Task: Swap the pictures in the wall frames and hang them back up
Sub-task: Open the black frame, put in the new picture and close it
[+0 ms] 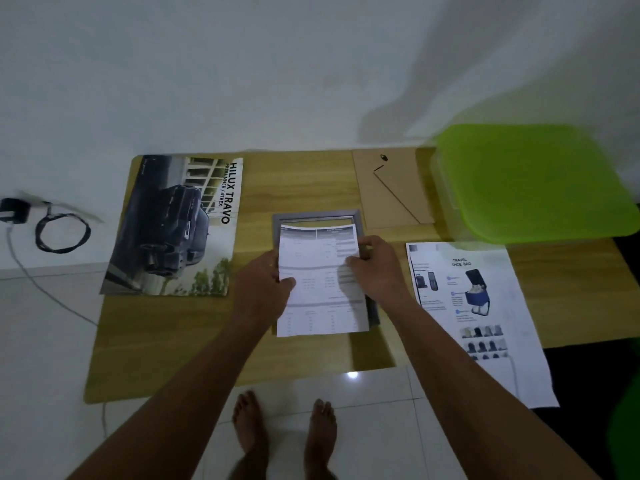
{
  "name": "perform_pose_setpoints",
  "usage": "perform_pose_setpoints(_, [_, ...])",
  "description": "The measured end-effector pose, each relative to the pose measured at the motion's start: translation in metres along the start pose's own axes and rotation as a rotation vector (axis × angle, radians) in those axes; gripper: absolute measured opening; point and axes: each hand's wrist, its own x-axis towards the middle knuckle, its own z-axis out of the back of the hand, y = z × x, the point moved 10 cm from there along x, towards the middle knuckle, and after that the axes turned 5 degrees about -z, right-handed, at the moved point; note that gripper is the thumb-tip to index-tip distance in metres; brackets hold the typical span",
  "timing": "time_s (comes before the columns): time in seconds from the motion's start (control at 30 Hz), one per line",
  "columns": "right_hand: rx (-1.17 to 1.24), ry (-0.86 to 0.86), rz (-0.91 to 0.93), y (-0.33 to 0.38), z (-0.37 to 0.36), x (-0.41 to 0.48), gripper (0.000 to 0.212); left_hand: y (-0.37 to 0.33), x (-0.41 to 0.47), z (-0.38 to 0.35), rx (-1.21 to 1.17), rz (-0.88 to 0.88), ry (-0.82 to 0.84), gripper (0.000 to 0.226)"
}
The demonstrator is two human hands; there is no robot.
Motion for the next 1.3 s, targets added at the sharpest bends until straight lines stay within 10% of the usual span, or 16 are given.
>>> perform_pose_setpoints(0.37, [-0.555, -0.095, 0.381, 0.020, -0.007, -0.001, 0.045, -0.007, 0.011, -0.016, 0.494, -0.114, -0.041, 0.063])
perform_pose_setpoints(0.6, [-0.871, 0.158, 0.509, -0.011, -0.032, -0.004, 0.082, -0.004, 0.004, -0.034, 0.627, -0.204, 0.124, 0.077])
perform_pose_setpoints(1.3, [-0.791, 0.100, 0.526, -0.007, -0.021, -0.004, 0.087, -0.002, 0.023, -0.049, 0.900, -0.342, 0.245, 0.076])
